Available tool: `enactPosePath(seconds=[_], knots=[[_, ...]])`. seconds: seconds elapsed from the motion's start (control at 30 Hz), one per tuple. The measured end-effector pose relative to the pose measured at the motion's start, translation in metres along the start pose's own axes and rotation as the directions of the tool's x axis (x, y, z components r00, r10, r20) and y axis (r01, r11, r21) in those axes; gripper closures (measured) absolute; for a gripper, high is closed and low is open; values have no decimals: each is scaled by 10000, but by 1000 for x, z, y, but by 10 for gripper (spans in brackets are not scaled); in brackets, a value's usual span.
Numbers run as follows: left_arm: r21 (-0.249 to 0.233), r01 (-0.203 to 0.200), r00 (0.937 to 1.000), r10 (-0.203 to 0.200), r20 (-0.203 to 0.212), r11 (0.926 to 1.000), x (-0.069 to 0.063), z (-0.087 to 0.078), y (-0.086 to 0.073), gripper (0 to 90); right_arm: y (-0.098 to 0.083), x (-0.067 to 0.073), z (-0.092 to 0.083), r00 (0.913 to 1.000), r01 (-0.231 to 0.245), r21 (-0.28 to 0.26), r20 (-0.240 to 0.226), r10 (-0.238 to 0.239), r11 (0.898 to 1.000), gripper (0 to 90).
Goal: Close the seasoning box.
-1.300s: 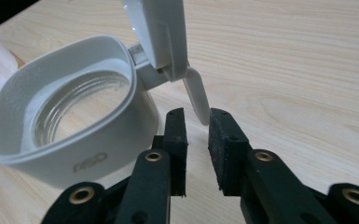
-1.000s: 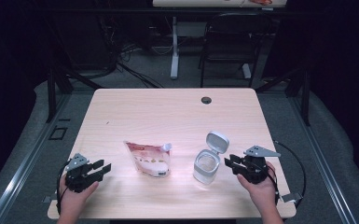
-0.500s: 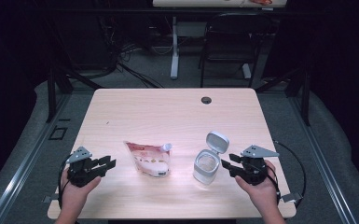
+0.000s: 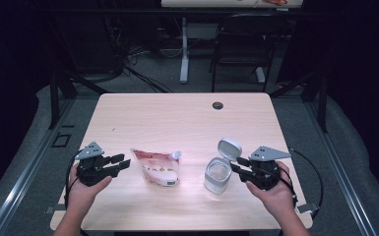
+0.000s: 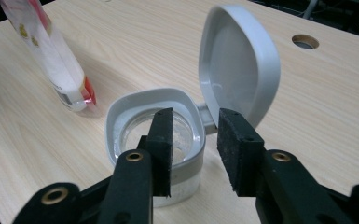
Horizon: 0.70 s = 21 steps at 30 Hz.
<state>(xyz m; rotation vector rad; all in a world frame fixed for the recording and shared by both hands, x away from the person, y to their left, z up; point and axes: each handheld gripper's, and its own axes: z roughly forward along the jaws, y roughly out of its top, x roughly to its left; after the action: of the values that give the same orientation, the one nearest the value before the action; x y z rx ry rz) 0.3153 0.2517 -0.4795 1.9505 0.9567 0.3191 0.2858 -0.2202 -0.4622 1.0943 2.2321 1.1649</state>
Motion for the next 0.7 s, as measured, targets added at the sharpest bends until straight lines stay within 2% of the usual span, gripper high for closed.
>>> enactPosePath(seconds=[0.1,0.27,0.43,0.57,0.7], knots=[[111,-114,9998,112,189,9999,-2,0,10,617,7,2,0,9998,184,98,-1,-184,9998,690],[265,-789,9969,791,-59,9965,-8,-4,27,607,18,8,1,9984,525,197,-224,-520,9984,728],[156,-950,9950,944,334,9954,-8,-10,31,622,24,10,1,9978,613,203,-270,-608,9979,735],[31,-1008,9917,1002,807,9949,-7,-14,31,605,29,11,1,9975,640,196,-307,-634,9978,738],[10,-1126,9888,1119,989,9936,-11,-11,34,607,33,13,1,9977,590,201,-356,-583,9981,735]])
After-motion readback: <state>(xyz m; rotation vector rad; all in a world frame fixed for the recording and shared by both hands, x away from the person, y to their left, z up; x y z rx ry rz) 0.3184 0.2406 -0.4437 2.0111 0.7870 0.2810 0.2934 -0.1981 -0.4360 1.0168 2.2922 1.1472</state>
